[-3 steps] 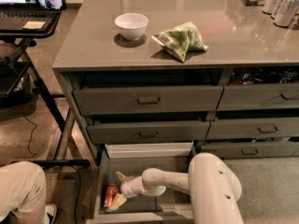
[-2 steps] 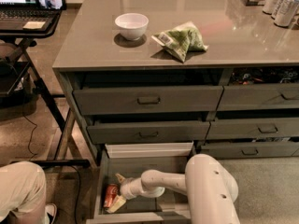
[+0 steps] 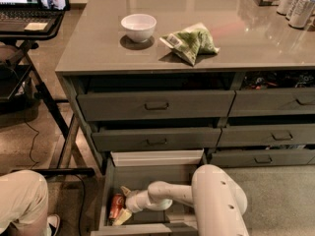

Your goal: Pick coke can from bottom drawer and place on counter

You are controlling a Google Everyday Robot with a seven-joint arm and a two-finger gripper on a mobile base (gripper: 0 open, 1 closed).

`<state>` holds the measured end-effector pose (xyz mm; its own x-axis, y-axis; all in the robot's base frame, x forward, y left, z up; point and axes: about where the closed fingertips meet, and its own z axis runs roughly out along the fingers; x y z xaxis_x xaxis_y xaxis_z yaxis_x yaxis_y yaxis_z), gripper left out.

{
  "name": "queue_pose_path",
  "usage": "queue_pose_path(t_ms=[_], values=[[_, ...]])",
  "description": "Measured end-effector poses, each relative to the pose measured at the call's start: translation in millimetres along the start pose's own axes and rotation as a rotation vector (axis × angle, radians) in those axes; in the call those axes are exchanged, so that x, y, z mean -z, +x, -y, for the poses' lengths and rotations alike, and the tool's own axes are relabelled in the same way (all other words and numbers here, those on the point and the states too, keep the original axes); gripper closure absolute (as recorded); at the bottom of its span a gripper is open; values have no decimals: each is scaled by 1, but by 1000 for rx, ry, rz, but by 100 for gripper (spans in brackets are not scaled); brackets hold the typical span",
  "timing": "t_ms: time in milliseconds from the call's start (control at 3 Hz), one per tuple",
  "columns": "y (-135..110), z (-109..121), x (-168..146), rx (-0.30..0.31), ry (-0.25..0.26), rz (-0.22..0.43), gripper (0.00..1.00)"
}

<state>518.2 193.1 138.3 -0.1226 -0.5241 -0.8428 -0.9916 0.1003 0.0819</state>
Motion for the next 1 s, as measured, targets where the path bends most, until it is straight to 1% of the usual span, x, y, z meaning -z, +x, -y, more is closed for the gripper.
queue_pose_path(t_ms=[333,1000], values=[[3,-2,-4,-8,-13,16,19],[4,1,-1,-12,-11,58,65]])
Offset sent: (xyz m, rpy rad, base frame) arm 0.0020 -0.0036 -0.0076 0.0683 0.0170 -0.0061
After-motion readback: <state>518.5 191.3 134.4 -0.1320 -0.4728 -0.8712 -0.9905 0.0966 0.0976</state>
